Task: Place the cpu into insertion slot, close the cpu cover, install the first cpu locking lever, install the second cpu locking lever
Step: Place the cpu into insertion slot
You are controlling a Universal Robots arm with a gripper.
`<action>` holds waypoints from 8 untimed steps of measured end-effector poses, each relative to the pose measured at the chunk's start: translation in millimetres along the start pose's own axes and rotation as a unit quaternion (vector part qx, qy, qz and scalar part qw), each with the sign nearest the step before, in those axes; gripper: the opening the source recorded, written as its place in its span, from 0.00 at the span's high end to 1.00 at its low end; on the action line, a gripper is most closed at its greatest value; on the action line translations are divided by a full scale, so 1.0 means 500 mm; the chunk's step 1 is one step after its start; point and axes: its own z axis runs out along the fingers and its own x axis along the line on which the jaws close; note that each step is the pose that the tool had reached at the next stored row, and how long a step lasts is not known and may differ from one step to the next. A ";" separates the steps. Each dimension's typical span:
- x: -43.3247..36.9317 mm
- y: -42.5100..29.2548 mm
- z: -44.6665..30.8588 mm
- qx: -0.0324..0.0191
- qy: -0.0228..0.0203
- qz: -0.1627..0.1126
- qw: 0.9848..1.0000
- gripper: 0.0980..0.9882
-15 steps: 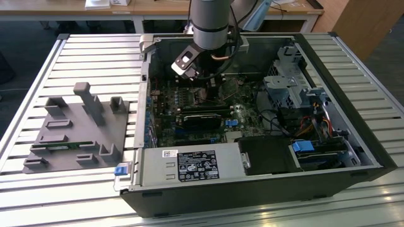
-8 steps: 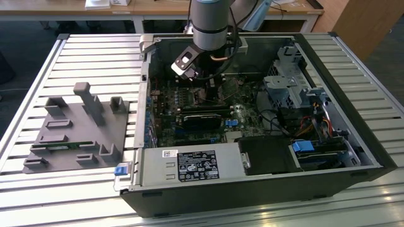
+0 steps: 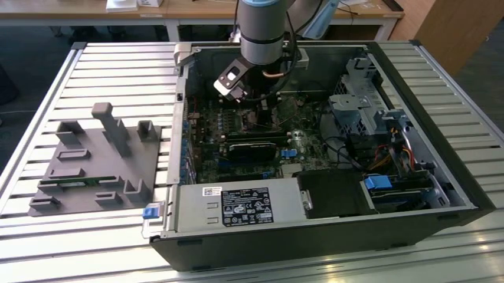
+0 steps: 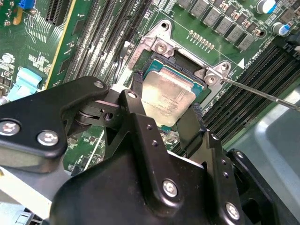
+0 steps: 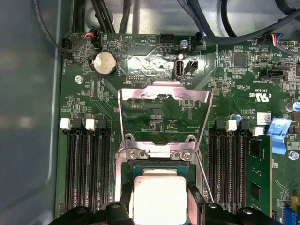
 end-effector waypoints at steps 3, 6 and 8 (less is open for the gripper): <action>0.000 0.001 0.002 0.000 0.000 0.000 1.000 0.51; 0.000 0.001 0.005 0.001 0.000 0.000 1.000 0.51; 0.000 0.001 0.006 0.001 0.000 0.000 1.000 0.51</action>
